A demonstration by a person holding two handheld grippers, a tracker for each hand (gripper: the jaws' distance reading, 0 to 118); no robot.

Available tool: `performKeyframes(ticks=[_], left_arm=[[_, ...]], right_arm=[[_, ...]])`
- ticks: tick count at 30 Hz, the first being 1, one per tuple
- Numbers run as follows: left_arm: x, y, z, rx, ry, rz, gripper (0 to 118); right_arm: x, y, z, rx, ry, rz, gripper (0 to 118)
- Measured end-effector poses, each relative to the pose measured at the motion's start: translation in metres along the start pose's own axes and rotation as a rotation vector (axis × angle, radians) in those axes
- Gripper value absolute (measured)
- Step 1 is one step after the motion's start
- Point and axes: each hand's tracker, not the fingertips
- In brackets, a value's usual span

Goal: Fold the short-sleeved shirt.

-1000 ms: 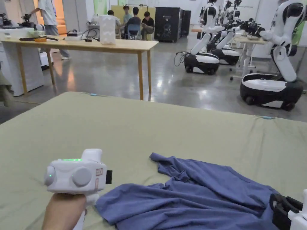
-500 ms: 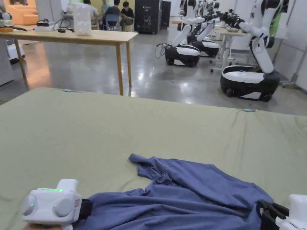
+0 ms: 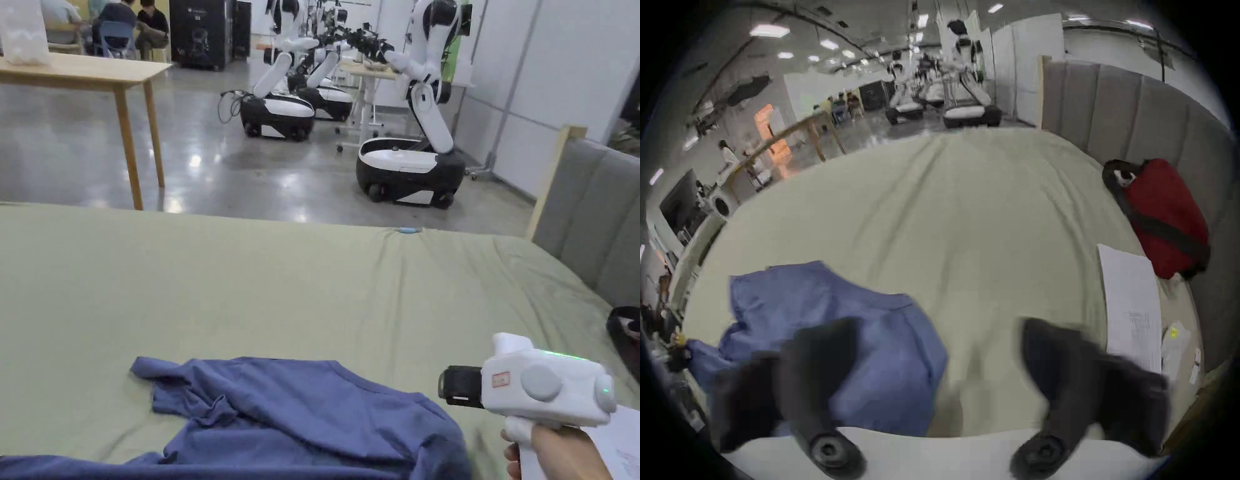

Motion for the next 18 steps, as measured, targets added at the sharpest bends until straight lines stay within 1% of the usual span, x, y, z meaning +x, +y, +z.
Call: performKeyframes(ticks=[1, 3, 5, 7, 8, 9, 10, 11, 12, 13, 14, 15, 16, 17, 18], left_arm=[[0.001, 0.002, 0.003, 0.007, -0.002, 0.000, 2], [0.002, 0.003, 0.003, 0.018, -0.015, 0.003, 2], [0.002, 0.007, -0.001, 0.013, -0.016, -0.004, 2], [0.003, 0.007, -0.005, 0.015, -0.013, -0.009, 2], [0.004, 0.006, -0.007, 0.011, -0.013, -0.008, 2], [0.004, 0.007, -0.009, 0.008, -0.013, -0.008, 2], [0.003, 0.007, -0.010, 0.004, -0.015, -0.007, 2], [0.001, 0.003, -0.014, 0.004, -0.017, -0.005, 2], [0.001, 0.003, -0.017, 0.001, -0.018, -0.004, 2], [0.000, 0.003, -0.019, -0.003, -0.020, -0.002, 2], [-0.001, 0.004, -0.022, -0.007, -0.021, 0.000, 2], [0.001, 0.001, -0.022, -0.006, -0.019, 0.000, 2], [0.001, 0.000, -0.022, -0.008, -0.017, 0.002, 2], [-0.001, 0.000, -0.022, -0.009, -0.015, 0.003, 2], [-0.002, 0.000, -0.022, -0.010, -0.015, 0.005, 2]], right_arm=[[-0.003, 0.002, -0.011, 0.010, -0.026, 0.013, 117], [-0.013, 0.002, -0.031, 0.002, -0.049, 0.027, 115], [-0.018, 0.003, -0.049, -0.041, -0.059, 0.027, 115], [-0.025, 0.000, -0.058, -0.057, -0.093, 0.027, 115], [-0.028, -0.002, -0.062, -0.072, -0.127, 0.033, 114], [-0.033, -0.004, -0.064, -0.091, -0.147, 0.067, 108], [-0.043, -0.008, -0.062, -0.110, -0.146, 0.121, 97], [-0.052, -0.013, -0.064, -0.137, -0.159, 0.189, 82], [-0.058, -0.018, -0.067, -0.164, -0.164, 0.240, 70], [-0.060, -0.021, -0.068, -0.154, -0.142, 0.235, 64], [-0.059, -0.019, -0.060, -0.125, -0.143, 0.174, 58], [-0.054, -0.016, -0.059, -0.150, -0.100, 0.098, 41], [-0.048, -0.014, -0.057, -0.153, -0.051, 0.045, 16], [-0.044, -0.013, -0.052, -0.128, -0.042, 0.019, 2], [-0.039, -0.011, -0.047, -0.119, -0.058, 0.030, 2]])
